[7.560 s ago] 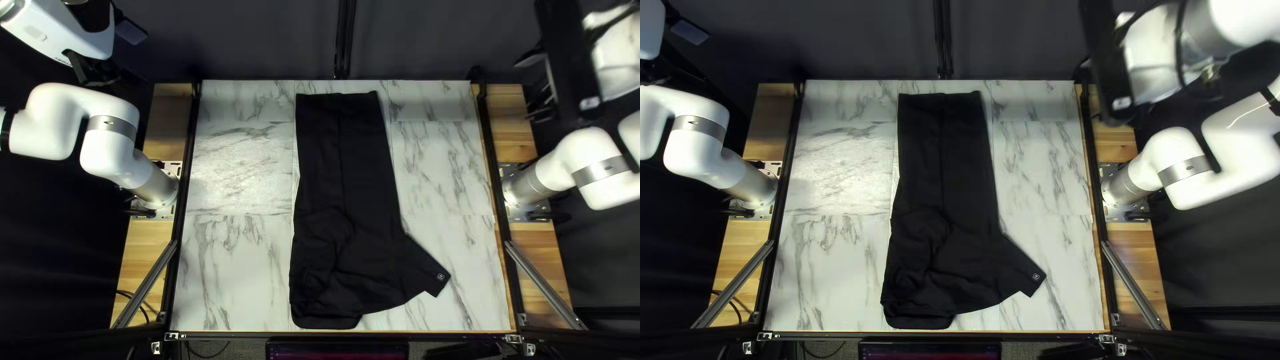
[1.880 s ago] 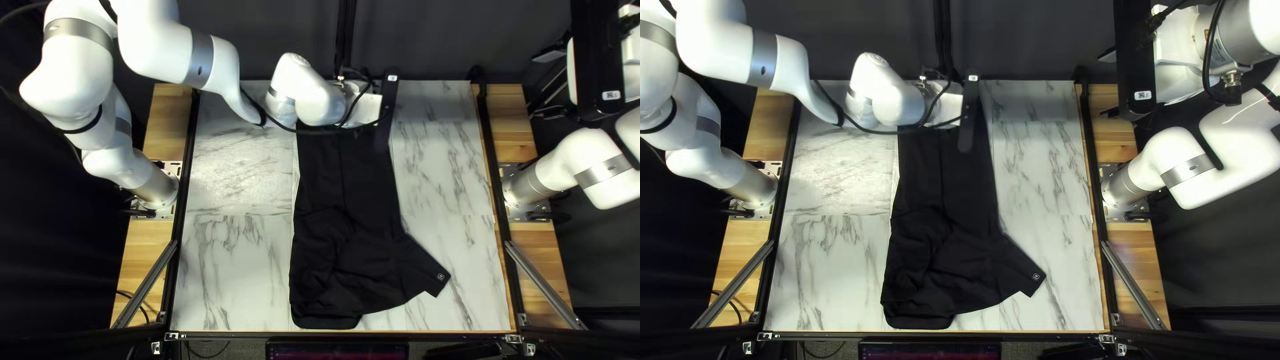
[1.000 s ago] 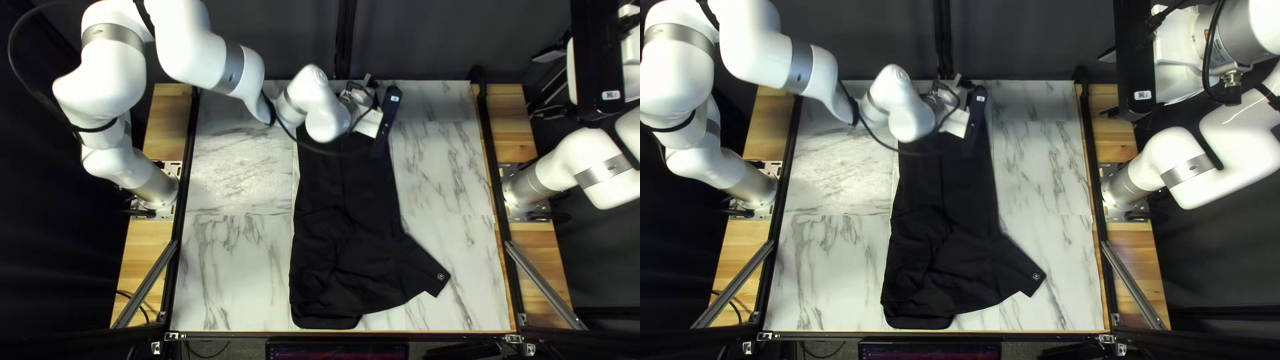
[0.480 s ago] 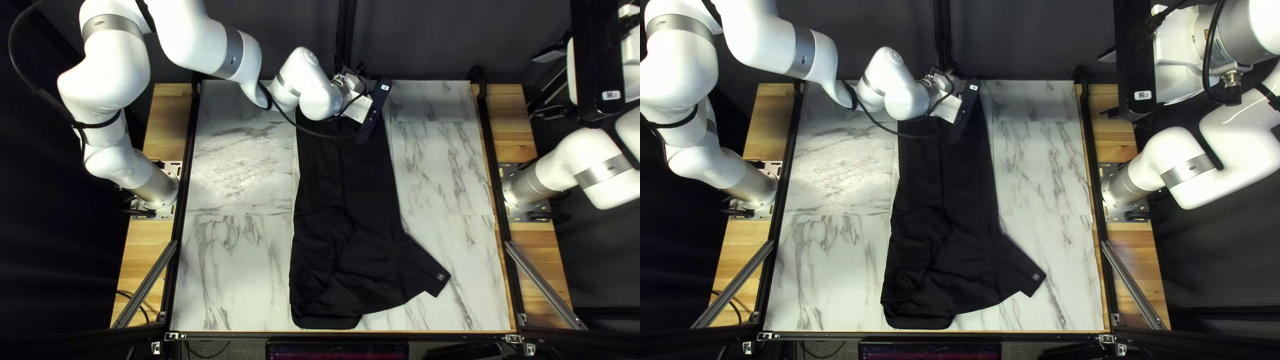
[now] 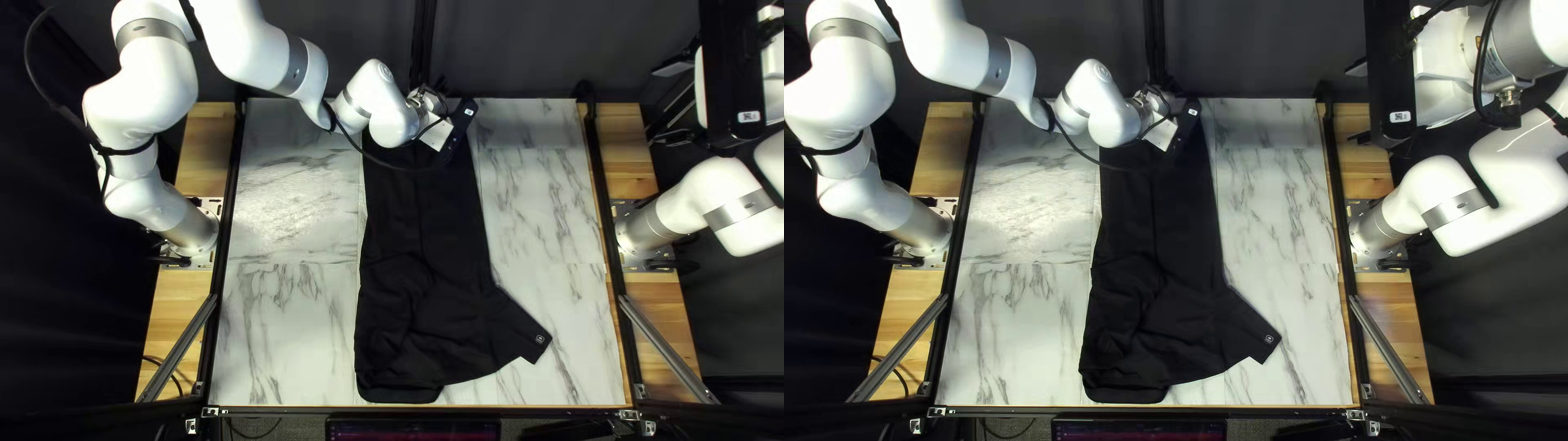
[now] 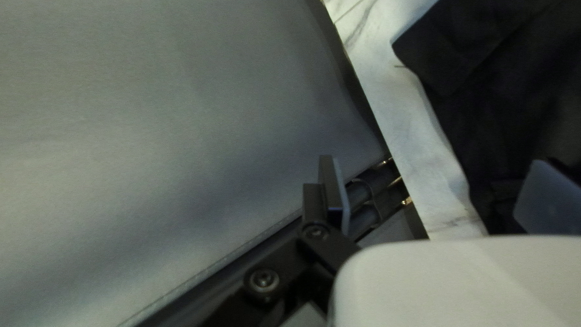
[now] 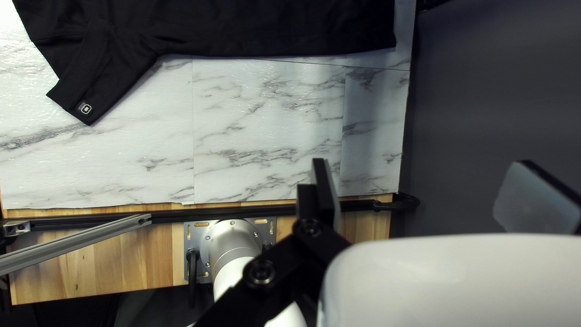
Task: Fold t-shirt
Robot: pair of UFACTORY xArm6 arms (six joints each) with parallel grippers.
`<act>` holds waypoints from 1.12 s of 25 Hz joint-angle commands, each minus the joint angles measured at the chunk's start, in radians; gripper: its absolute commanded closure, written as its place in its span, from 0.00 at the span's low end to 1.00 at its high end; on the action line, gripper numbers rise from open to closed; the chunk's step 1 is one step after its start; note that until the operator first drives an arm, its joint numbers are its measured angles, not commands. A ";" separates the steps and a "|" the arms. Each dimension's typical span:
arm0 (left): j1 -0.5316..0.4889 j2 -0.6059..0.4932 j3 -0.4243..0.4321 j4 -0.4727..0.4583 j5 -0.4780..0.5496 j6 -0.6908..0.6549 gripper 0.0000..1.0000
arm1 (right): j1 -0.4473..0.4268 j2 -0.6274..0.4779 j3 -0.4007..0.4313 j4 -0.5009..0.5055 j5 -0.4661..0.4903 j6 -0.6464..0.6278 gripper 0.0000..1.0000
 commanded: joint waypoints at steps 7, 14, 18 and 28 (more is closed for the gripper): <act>-0.003 0.081 -0.080 -0.049 -0.016 0.067 0.00 | 0.000 0.000 0.000 0.000 0.000 0.000 0.00; 0.014 0.127 -0.113 -0.049 -0.046 0.083 0.00 | 0.000 0.000 0.000 0.000 0.000 0.000 0.00; 0.030 0.159 -0.145 -0.059 -0.062 0.102 0.00 | 0.000 0.000 0.000 0.000 0.000 0.000 0.00; 0.050 0.169 -0.156 -0.080 -0.079 0.128 0.06 | 0.000 0.000 0.000 0.000 0.000 0.000 0.00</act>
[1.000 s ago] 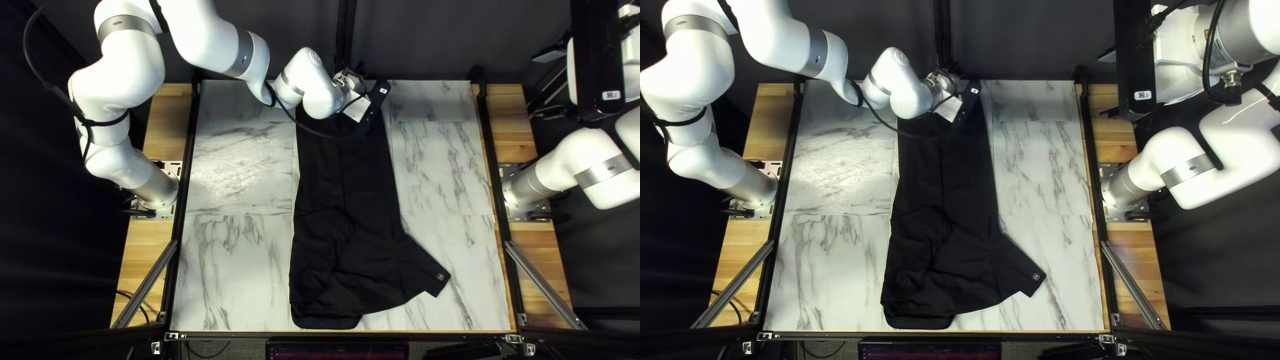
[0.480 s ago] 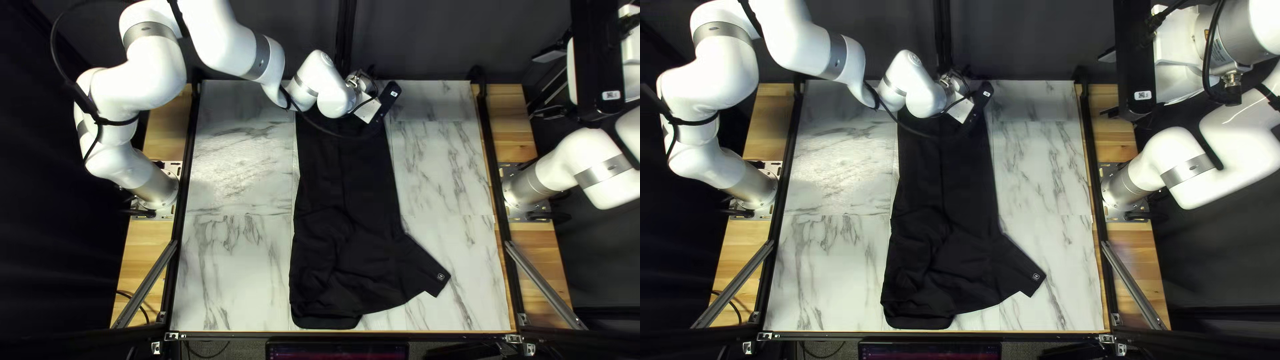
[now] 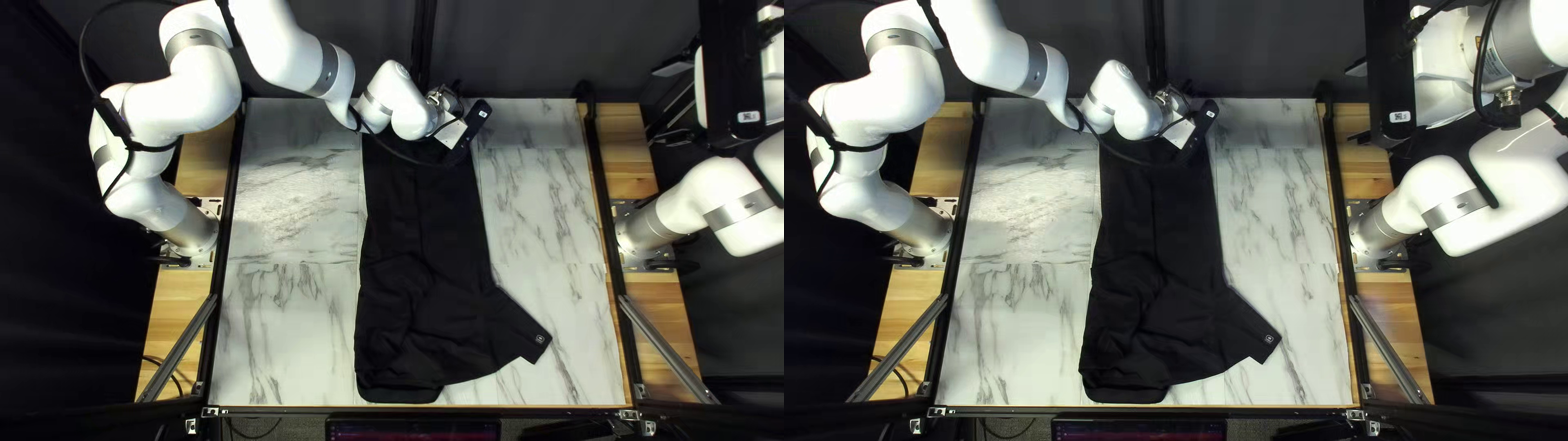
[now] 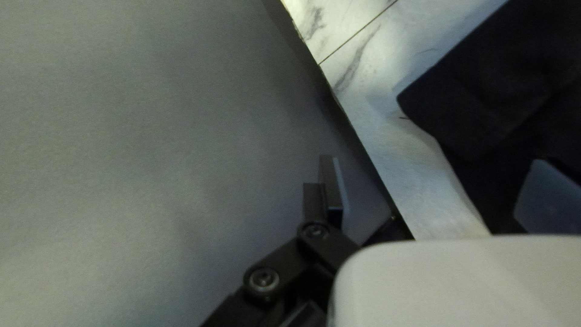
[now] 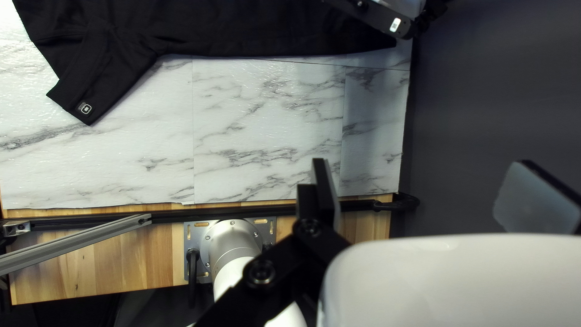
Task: Fold t-shirt
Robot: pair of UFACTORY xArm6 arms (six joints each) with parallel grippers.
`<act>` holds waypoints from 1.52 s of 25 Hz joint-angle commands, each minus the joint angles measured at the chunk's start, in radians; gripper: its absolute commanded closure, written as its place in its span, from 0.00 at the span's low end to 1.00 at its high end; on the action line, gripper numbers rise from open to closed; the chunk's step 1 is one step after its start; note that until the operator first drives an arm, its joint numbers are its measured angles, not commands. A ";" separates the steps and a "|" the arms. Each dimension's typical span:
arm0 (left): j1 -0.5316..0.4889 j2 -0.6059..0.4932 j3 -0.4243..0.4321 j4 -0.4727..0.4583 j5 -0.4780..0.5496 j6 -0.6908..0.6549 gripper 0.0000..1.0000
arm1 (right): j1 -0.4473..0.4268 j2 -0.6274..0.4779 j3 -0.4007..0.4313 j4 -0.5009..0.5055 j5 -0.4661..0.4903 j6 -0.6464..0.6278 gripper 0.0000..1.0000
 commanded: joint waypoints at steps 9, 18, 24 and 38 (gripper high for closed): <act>0.011 0.004 -0.006 -0.008 -0.015 0.010 0.55 | 0.000 0.000 0.000 0.000 0.000 0.000 0.00; 0.011 -0.001 0.004 -0.009 -0.017 0.011 0.72 | 0.000 0.000 0.000 0.000 0.000 0.000 0.00; 0.008 -0.093 0.090 -0.015 -0.021 0.005 0.00 | 0.000 0.000 0.000 0.000 0.000 0.000 0.00; -0.100 -1.156 0.713 -0.718 0.315 0.614 0.00 | 0.000 0.000 0.000 0.000 0.000 0.000 0.00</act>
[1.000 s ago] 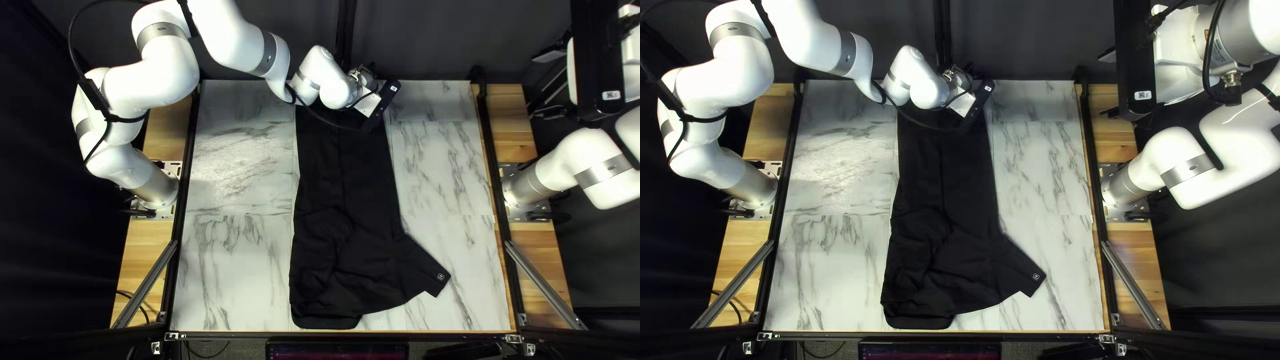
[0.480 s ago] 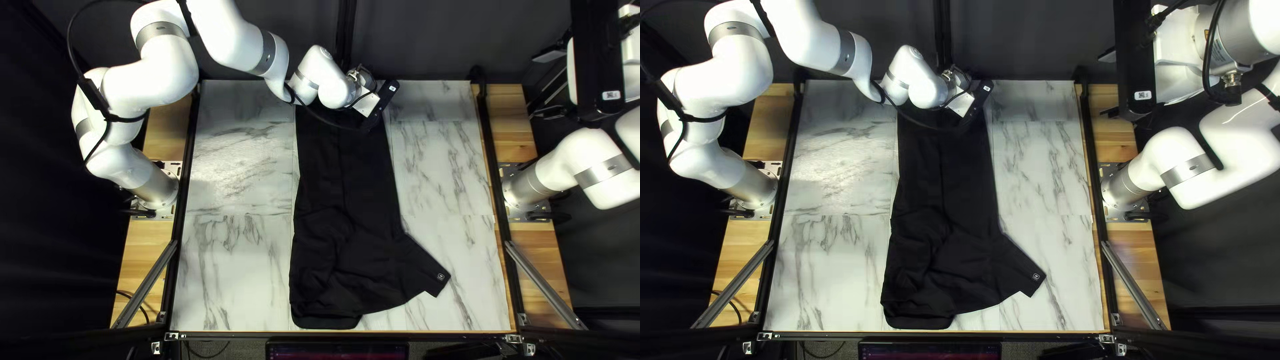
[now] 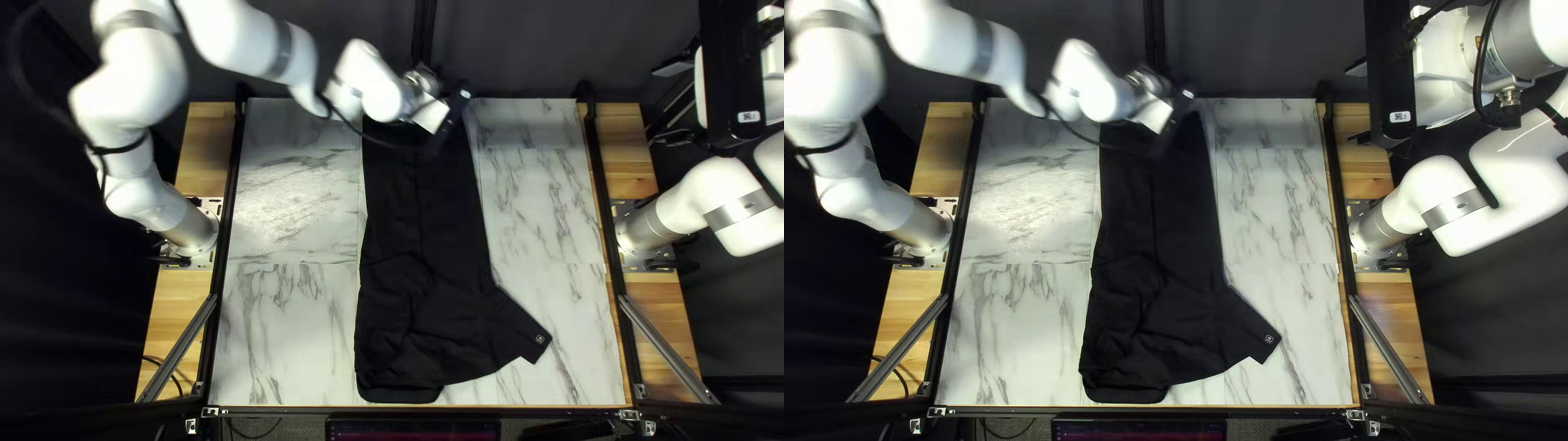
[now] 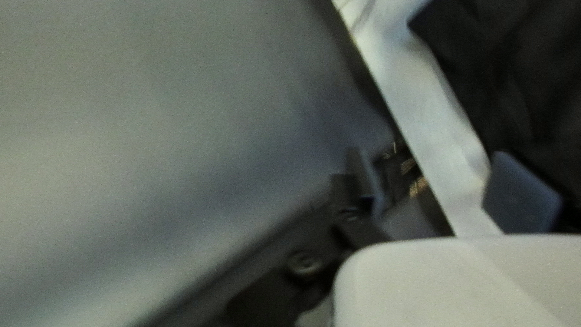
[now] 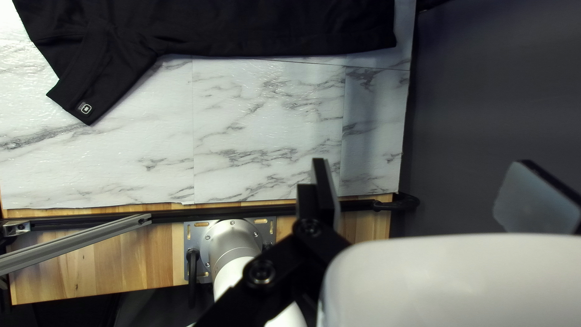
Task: Fold t-shirt
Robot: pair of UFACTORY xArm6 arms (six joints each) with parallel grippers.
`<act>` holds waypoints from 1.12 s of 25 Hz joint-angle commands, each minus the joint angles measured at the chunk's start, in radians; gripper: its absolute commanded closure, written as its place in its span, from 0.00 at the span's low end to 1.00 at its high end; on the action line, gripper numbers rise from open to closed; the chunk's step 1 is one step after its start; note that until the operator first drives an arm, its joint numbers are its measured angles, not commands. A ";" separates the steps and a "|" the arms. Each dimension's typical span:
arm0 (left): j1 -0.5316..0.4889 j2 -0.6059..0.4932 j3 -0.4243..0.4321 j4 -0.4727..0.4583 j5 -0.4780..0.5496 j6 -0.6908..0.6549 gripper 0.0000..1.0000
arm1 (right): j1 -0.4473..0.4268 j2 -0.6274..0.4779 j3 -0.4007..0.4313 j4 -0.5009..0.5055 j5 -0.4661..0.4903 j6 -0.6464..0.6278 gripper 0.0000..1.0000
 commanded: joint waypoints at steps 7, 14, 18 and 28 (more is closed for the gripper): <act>-0.190 -0.458 0.089 -0.417 0.458 0.294 0.00 | 0.000 0.000 0.000 0.000 0.000 0.000 0.00; -0.171 -0.437 0.106 -0.509 0.388 0.348 0.00 | 0.000 0.000 0.000 0.000 0.000 0.000 0.00; -0.209 -0.372 0.115 -0.503 0.296 0.325 0.00 | 0.000 0.000 0.000 0.000 0.000 0.000 0.00; -0.305 -0.241 0.166 -0.299 0.052 0.096 0.00 | 0.000 0.000 0.000 0.000 0.000 0.000 0.00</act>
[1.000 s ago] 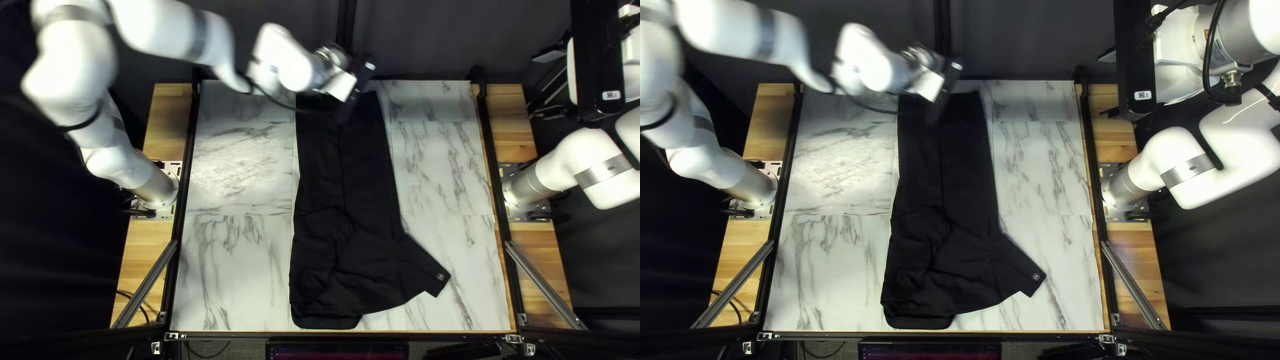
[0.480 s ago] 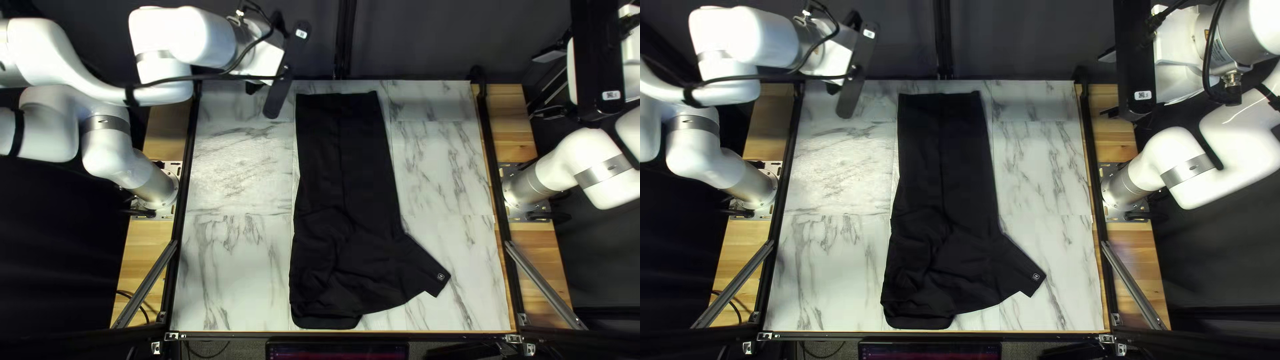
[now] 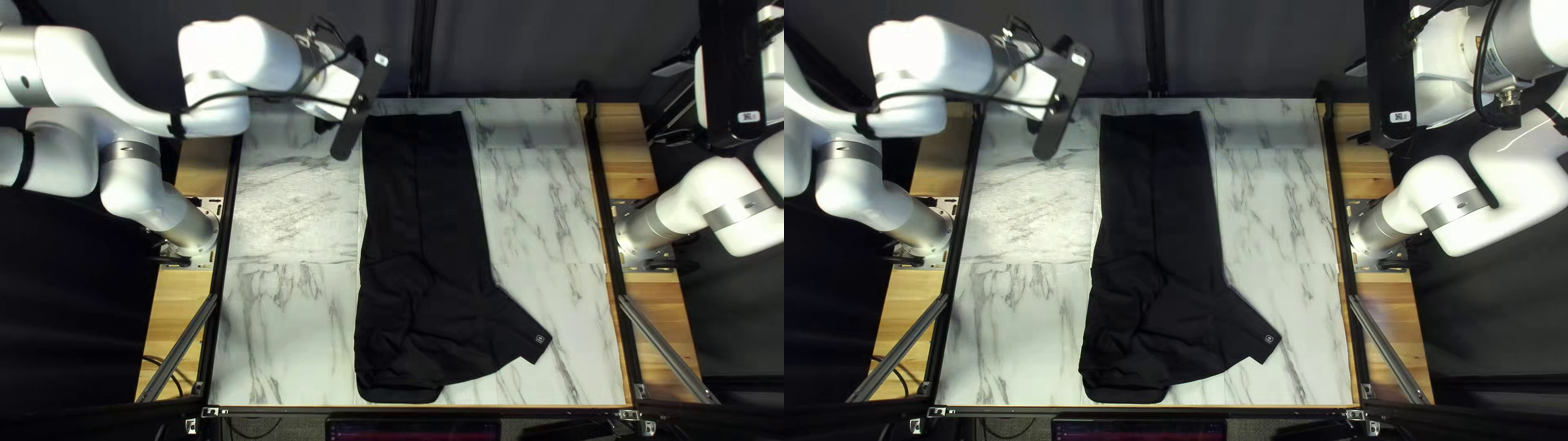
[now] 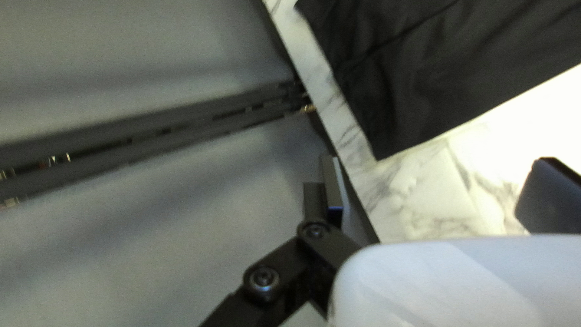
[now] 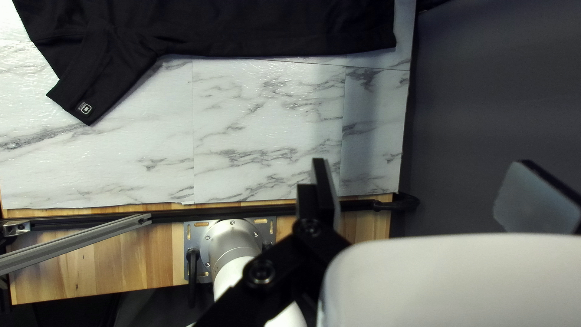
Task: Fold t-shirt
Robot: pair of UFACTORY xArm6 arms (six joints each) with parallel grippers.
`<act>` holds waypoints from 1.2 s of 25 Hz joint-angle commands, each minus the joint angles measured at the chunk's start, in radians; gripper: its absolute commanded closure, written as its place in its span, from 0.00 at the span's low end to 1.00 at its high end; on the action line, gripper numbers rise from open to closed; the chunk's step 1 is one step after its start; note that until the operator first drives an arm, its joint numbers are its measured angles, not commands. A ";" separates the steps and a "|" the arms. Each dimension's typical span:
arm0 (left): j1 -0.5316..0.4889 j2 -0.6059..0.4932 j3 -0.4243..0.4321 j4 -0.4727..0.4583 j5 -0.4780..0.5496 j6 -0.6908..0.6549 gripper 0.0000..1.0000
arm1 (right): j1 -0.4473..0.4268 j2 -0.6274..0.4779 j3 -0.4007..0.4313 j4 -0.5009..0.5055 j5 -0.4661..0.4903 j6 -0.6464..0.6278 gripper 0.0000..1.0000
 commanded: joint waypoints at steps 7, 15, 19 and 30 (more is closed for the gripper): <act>-0.105 0.529 -0.188 0.749 -0.305 -0.708 0.00 | 0.000 0.000 0.000 0.000 0.000 0.000 0.00; -0.239 0.823 -0.417 0.971 -0.242 -0.966 0.00 | 0.000 0.000 0.000 0.000 0.000 0.000 0.00; -0.312 0.870 -0.468 0.938 -0.185 -0.962 0.00 | 0.000 0.000 0.000 0.000 0.000 0.000 0.00; -0.375 1.003 -0.560 1.016 -0.153 -1.074 0.00 | 0.000 0.000 0.000 0.000 0.000 0.000 0.00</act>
